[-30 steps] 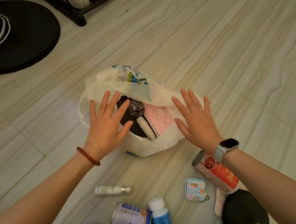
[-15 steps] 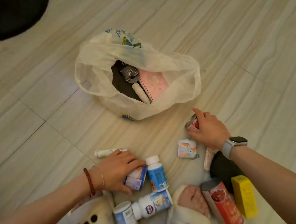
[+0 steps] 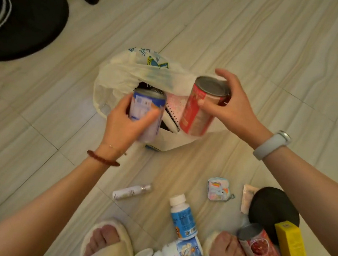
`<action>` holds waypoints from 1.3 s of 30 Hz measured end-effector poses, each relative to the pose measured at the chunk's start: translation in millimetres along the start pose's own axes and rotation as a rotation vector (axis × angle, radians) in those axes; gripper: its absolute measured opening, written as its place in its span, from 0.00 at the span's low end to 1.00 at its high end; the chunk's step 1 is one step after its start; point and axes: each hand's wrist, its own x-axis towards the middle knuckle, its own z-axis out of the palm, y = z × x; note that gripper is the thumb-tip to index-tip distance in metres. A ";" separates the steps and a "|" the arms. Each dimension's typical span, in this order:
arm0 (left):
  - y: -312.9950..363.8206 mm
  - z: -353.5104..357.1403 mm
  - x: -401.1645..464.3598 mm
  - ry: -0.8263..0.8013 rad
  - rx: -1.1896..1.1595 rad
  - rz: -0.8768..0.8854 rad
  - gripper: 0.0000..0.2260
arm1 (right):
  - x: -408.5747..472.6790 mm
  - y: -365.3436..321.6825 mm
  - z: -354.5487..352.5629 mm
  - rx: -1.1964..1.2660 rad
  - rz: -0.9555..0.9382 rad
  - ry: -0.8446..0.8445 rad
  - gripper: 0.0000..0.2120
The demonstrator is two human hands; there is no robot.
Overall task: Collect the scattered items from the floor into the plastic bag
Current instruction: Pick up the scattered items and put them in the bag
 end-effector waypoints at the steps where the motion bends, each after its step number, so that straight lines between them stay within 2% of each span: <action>1: 3.6 2.6 13.8 0.076 -0.011 -0.015 0.25 | 7.8 -1.9 7.3 0.016 -0.017 0.056 0.34; 3: 7.6 8.8 39.0 0.145 0.055 -0.057 0.24 | 23.5 -4.2 22.7 0.009 0.003 0.138 0.36; 5: 5.0 15.3 57.1 0.118 0.212 -0.091 0.21 | 35.9 -5.4 33.4 -0.080 0.059 0.126 0.36; 9: -15.9 24.6 63.6 -0.079 0.581 -0.059 0.24 | 47.7 5.9 38.3 -0.503 0.066 -0.104 0.31; 12: -31.2 30.4 54.1 -0.182 0.733 -0.054 0.27 | 48.9 17.4 44.8 -0.737 0.058 -0.201 0.27; 16: -40.6 33.6 52.6 -0.112 0.671 -0.064 0.27 | 53.0 28.0 52.0 -0.819 -0.007 -0.221 0.29; 20: -45.7 27.2 50.7 -0.072 0.878 0.017 0.34 | 40.1 36.4 57.5 -0.896 -0.222 -0.179 0.27; 22: -49.2 21.2 41.3 -0.037 0.902 0.147 0.34 | 25.7 43.8 58.8 -0.918 -0.440 -0.079 0.21; 24: -57.1 13.7 28.7 -0.009 0.880 0.360 0.30 | 11.4 54.6 57.5 -0.933 -0.654 -0.023 0.18; 26: -72.3 8.3 18.4 -0.092 0.906 0.529 0.26 | -5.4 68.4 59.1 -1.000 -0.776 -0.104 0.20; 29: -93.1 3.2 14.9 -0.360 0.840 0.547 0.27 | -24.6 81.4 70.1 -1.171 -0.786 -0.238 0.20; 32: -97.8 1.2 14.5 -0.454 0.853 0.541 0.25 | -24.4 77.8 76.2 -1.109 -0.837 -0.137 0.06; 34: -96.0 -1.2 13.5 -0.455 0.879 0.541 0.20 | -20.7 68.5 74.7 -1.037 -0.844 -0.088 0.02; 36: -92.6 -5.3 10.4 -0.379 0.861 0.585 0.15 | -22.6 62.6 71.2 -0.977 -0.805 -0.117 0.03; 37: -91.5 -6.7 8.4 -0.322 0.840 0.625 0.15 | -24.1 60.9 68.3 -0.951 -0.761 -0.135 0.03; 39: -81.1 -7.6 3.7 -0.225 0.788 0.680 0.21 | -23.5 57.9 59.9 -0.899 -0.669 -0.107 0.06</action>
